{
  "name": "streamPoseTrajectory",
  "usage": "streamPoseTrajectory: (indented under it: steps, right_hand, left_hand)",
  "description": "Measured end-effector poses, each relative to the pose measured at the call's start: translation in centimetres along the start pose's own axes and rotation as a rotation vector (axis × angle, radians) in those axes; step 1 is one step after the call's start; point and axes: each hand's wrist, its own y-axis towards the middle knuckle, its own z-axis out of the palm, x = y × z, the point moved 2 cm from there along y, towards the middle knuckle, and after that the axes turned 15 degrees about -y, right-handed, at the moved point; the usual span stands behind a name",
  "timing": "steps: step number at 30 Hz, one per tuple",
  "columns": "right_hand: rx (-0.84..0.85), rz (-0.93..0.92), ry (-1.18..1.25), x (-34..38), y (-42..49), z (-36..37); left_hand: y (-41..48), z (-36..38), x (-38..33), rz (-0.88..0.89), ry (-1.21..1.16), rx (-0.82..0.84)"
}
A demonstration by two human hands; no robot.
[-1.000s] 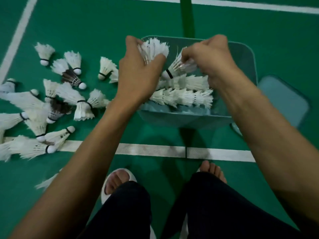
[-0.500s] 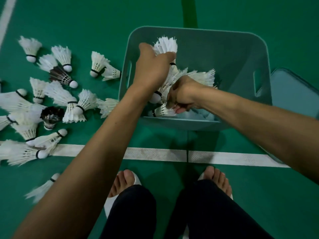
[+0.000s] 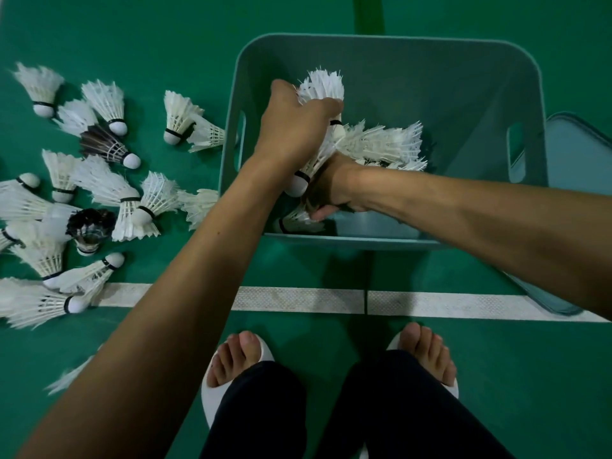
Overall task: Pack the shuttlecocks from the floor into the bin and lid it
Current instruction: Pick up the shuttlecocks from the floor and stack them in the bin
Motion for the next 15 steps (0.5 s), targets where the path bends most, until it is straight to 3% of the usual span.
streamPoseTrajectory:
  steps: [3, 5, 7, 9, 12, 15]
  right_hand:
    - [0.086, -0.040, -0.040, -0.6, -1.7, -1.1]
    - [0.083, -0.039, 0.059, -1.4, -2.9, -2.8]
    - [0.068, -0.031, -0.047, -3.0, -4.4, -5.2]
    - [-0.034, -0.013, -0.141, -4.9, -5.7, -8.4]
    - [-0.316, -0.120, -0.021, -6.6, -7.2, -11.9]
    - [-0.370, -0.306, 0.002, -6.0, -7.8, -10.9]
  left_hand:
    - [-0.3, -0.4, -0.2, 0.014, 0.030, -0.009]
    - [-0.4, -0.9, -0.6, 0.020, 0.065, -0.006]
    - [-0.7, -1.4, -0.9, 0.014, 0.139, 0.027]
    - [-1.0, -1.6, -1.3, -0.013, 0.247, 0.117]
    - [-1.5, -0.9, -1.5, -0.064, 0.400, 0.292]
    - [-2.1, 0.1, -1.3, -0.033, 0.515, 0.440]
